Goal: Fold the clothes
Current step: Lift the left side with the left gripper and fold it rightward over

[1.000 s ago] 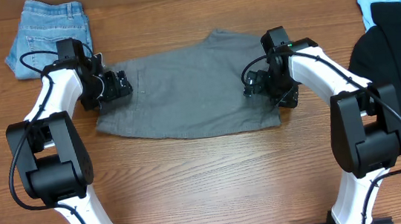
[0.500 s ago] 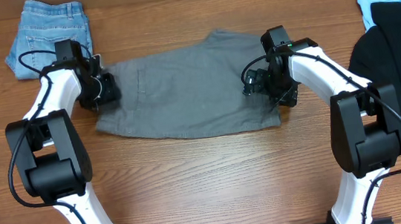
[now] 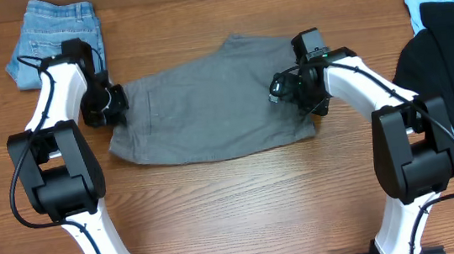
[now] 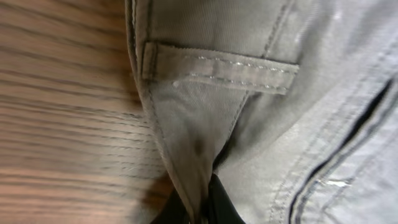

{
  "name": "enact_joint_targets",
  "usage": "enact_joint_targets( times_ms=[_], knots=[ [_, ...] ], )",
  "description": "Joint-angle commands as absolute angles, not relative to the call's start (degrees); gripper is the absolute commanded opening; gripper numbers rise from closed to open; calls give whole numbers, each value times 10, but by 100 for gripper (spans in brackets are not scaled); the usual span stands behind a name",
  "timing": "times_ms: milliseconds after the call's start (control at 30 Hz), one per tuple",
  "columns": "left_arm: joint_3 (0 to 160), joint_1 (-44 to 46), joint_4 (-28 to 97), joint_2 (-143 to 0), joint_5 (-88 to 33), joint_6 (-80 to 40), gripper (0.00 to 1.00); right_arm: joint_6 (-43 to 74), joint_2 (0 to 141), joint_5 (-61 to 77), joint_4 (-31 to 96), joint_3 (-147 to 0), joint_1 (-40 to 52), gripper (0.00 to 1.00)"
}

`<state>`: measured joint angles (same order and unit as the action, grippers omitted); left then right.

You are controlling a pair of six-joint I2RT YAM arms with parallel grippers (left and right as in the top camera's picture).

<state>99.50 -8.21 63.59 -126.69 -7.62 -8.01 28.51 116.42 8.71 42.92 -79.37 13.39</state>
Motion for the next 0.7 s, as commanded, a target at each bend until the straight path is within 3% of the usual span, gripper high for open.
enact_joint_targets(
  times_ms=[0, 367, 667],
  knots=[
    [1074, -62, 682, -1265, -55, -93, 4, 287, 1152, 95, 411, -771, 159, 100],
    [1305, 97, 835, -1254, -56, -96, 4, 280, 1194, 98, 414, -771, 160, 100],
    [1336, 230, 825, -1254, -60, -125, 4, 274, 1200, 102, 418, -771, 157, 100]
  ],
)
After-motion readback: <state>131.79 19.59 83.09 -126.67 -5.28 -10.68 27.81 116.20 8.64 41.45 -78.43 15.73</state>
